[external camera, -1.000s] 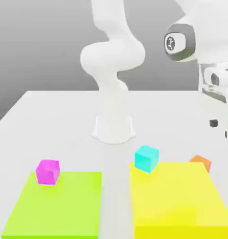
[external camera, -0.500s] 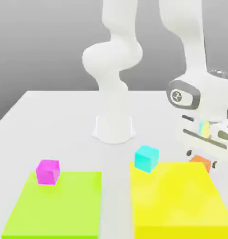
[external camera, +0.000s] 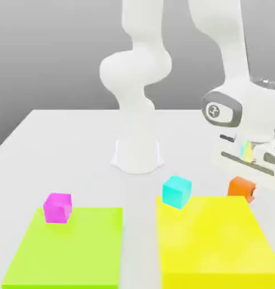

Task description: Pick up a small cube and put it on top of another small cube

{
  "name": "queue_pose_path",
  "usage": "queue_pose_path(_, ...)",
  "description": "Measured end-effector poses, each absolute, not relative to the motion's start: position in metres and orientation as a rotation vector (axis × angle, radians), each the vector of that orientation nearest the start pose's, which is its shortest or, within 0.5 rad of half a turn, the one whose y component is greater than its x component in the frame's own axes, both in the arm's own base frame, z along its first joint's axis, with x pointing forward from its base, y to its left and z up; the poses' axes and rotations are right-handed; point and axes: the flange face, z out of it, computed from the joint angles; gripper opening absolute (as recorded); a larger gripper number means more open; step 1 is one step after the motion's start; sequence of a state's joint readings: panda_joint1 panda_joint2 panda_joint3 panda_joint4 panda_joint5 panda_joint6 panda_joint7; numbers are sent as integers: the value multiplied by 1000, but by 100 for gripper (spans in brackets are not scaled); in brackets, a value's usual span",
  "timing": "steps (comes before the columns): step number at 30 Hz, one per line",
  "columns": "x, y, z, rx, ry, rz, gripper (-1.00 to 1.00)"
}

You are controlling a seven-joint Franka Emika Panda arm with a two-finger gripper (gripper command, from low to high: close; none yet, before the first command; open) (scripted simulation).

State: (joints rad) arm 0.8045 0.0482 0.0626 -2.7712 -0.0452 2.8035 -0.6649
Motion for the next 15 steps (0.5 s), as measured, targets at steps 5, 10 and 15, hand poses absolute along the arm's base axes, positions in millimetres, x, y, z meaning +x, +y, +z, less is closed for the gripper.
queue_pose_path(5,270,303,230,2083,2234,-56,-100)
queue_pose_path(10,371,167,261,2313,1967,-84,-100)
queue_pose_path(15,401,43,288,2414,1860,-95,-100)
